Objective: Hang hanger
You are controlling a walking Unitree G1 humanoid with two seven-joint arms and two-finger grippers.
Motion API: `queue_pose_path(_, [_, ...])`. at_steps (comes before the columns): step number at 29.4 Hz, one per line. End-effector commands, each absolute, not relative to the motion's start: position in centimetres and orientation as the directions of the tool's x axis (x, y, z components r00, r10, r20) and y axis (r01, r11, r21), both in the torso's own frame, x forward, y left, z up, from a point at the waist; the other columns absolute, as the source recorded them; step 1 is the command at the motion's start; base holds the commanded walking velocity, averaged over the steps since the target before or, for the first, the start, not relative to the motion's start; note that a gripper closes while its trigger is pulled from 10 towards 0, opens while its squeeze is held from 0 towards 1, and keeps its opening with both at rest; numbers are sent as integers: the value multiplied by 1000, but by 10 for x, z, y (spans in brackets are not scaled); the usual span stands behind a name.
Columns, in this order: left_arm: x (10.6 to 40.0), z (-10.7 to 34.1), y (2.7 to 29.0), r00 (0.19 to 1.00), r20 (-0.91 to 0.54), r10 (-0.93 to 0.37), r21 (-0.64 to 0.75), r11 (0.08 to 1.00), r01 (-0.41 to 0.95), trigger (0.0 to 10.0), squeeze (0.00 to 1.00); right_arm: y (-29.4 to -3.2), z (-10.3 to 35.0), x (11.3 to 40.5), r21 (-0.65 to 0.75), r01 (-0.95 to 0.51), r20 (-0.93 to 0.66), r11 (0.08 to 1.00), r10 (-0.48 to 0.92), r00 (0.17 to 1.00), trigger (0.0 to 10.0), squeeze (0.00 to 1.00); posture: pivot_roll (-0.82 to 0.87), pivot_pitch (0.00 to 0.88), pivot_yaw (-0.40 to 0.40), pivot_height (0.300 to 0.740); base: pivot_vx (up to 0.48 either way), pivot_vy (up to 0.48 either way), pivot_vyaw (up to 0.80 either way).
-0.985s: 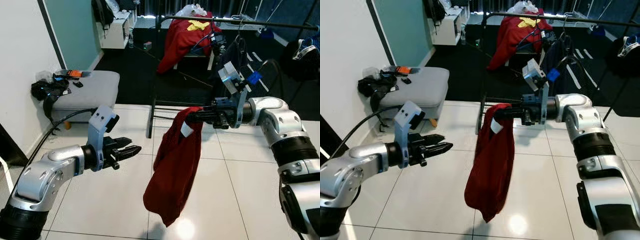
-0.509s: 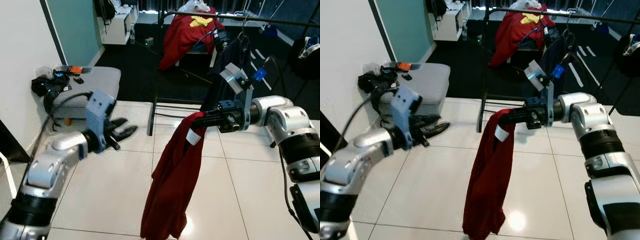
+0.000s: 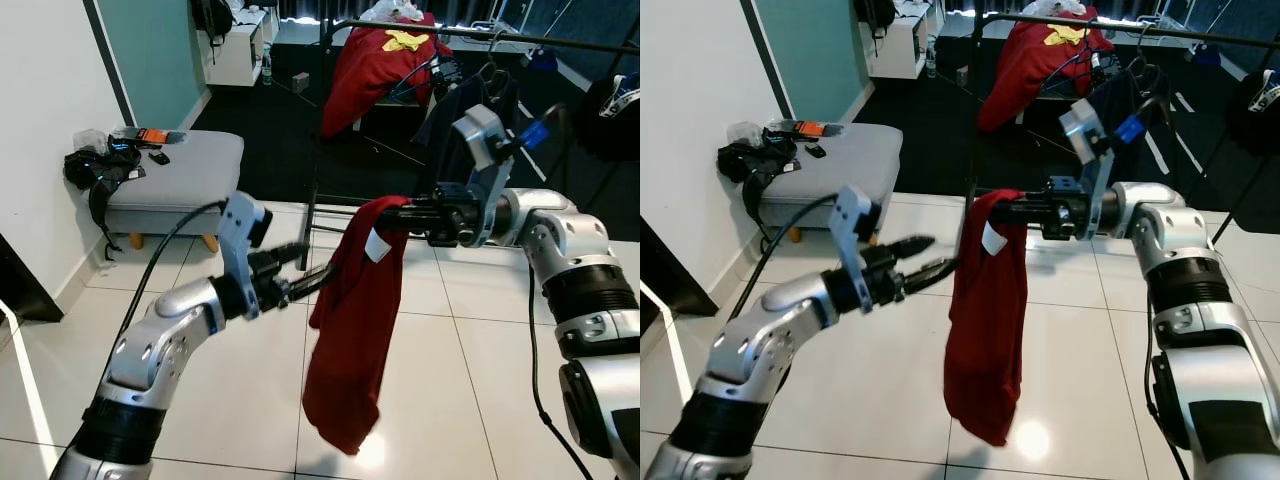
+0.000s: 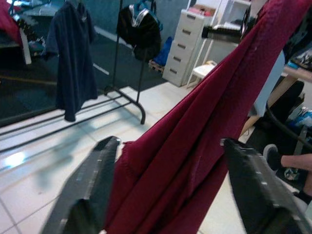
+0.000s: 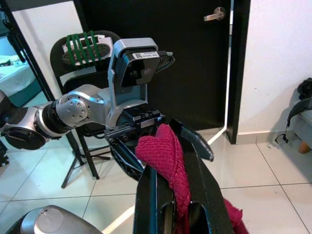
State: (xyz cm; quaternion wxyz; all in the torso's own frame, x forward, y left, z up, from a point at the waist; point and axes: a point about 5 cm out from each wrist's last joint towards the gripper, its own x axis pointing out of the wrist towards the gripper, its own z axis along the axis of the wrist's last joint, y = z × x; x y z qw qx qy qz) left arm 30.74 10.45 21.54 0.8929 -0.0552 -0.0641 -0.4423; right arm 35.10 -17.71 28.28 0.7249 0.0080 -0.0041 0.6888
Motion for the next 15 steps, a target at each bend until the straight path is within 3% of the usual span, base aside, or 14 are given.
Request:
queue_pose_path(1, [310, 217, 104, 642, 216, -736, -48, 648, 760, 10000, 1000, -180, 293, 349, -23, -998, 34, 54, 998, 53, 0, 0, 50, 71, -35, 740, 0, 0, 0])
queue_pose_path(3, [312, 218, 105, 664, 235, -710, -49, 674, 737, 10000, 1000, -181, 294, 349, -26, -998, 33, 64, 997, 63, 0, 0, 50, 71, -35, 740, 0, 0, 0])
queue_pose_path(4, [314, 219, 108, 693, 250, -676, -40, 708, 705, 10000, 741, -182, 294, 350, -31, -997, 35, 72, 997, 71, 0, 0, 50, 74, -36, 740, 0, 0, 0])
queue_pose_path(6, [316, 220, 109, 710, 258, -655, -34, 729, 684, 10000, 741, -182, 294, 350, -35, -996, 38, 77, 996, 76, 0, 0, 50, 74, -36, 740, 0, 0, 0])
queue_pose_path(7, [316, 221, 110, 717, 278, -639, -31, 741, 671, 10000, 0, -182, 295, 351, -36, -996, 51, 76, 996, 74, 0, 0, 52, 75, -36, 740, 0, 0, 0])
queue_pose_path(14, [313, 222, 108, 688, 300, -661, -41, 712, 701, 10000, 0, -182, 295, 351, -36, -997, 60, 75, 996, 73, 0, 0, 51, 81, -39, 740, 0, 0, 0])
queue_pose_path(15, [302, 222, 98, 592, 323, -738, -55, 610, 790, 10000, 0, -180, 296, 352, -35, -997, 59, 72, 996, 70, 0, 0, 50, 84, -45, 740, 0, 0, 0])
